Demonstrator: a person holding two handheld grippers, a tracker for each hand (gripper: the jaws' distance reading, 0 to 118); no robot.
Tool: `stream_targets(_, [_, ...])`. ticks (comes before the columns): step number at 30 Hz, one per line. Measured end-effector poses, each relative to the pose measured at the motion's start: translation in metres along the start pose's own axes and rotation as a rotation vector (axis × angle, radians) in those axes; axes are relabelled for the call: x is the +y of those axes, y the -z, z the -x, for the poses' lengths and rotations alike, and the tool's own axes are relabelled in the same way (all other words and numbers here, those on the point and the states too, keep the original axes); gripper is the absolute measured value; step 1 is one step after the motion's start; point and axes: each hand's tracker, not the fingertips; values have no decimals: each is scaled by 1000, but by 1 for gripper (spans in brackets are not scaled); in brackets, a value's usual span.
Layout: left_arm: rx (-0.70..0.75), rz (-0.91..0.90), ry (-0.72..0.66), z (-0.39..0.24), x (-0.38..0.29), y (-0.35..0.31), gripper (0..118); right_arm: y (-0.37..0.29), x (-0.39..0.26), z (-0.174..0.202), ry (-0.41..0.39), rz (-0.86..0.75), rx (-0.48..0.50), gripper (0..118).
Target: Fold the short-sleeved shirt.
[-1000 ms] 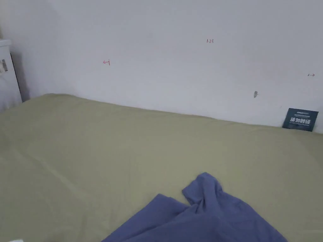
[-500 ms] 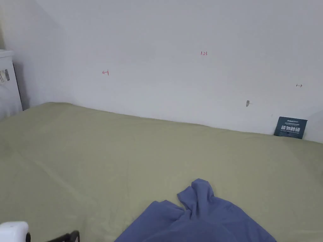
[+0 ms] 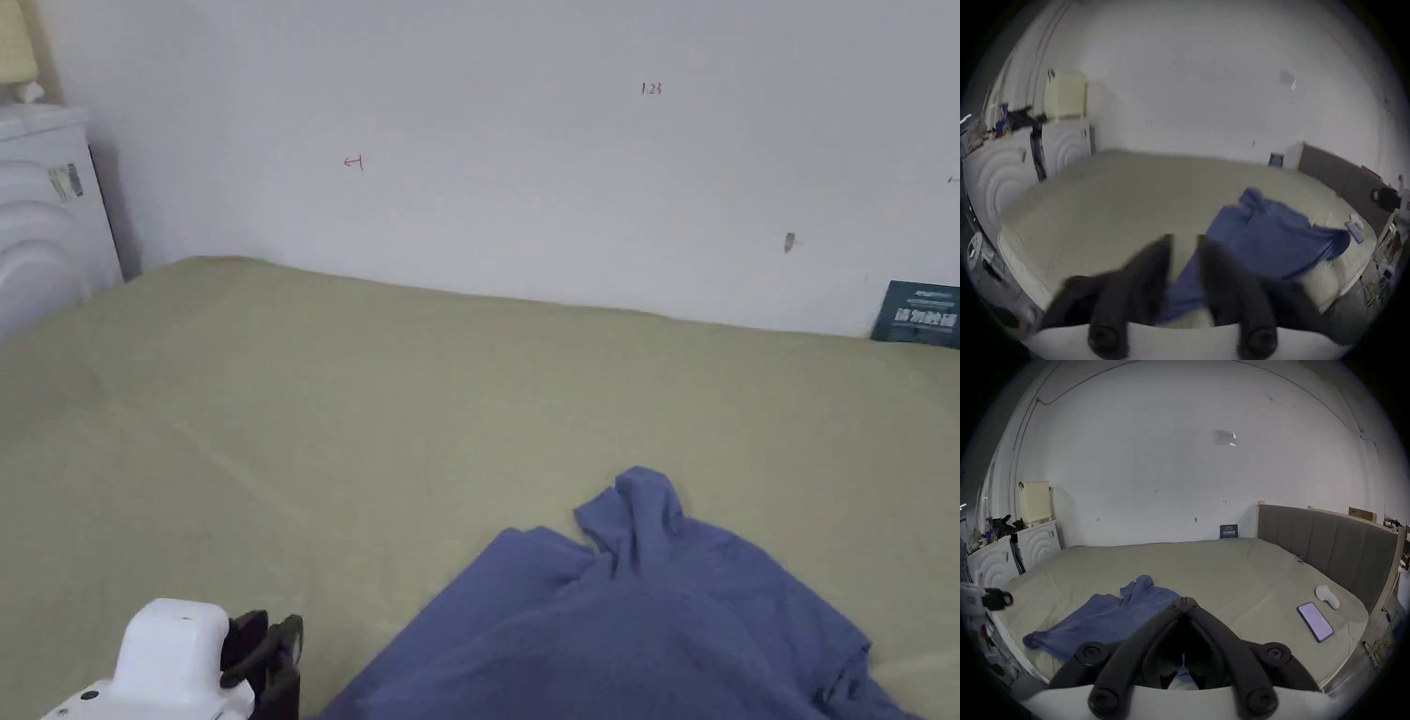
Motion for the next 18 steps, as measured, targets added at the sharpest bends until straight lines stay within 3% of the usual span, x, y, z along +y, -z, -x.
stream_targets(1, [33, 71, -7, 10, -3, 17, 85, 2, 1, 0, -6, 11, 1, 0])
stream_targets(2, [29, 180, -11, 19, -9, 32, 109, 4, -1, 3, -11, 21, 9, 0])
stream_targets(7, [4, 501, -109, 43, -45, 88, 106, 26, -1, 10, -55, 80, 56, 0])
stream_targets(9, [-21, 544, -98, 37, -58, 91, 101, 47, 3, 13, -85, 119, 110, 0])
stream_targets(10, [33, 446, -52, 33, -59, 84, 95, 63, 6, 15, -101, 147, 126, 0])
stream_targets(12, [32, 421, 13, 30, -54, 82, 68, 106, 18, 17, -154, 228, 197, 0])
stream_targets(13, [45, 428, 1, 28, -55, 77, 41, 134, 25, 22, -217, 269, 214, 0])
stream_targets(14, [9, 387, -18, 31, -52, 72, 6, 166, 33, 24, -278, 326, 286, 0])
stream_targets(16, [-123, 368, -57, 31, -48, 72, 6, 227, 45, 34, -393, 436, 369, 0])
stream_targets(18, [-49, 416, 7, 23, -44, 75, 6, 293, 55, 44, -499, 581, 452, 2])
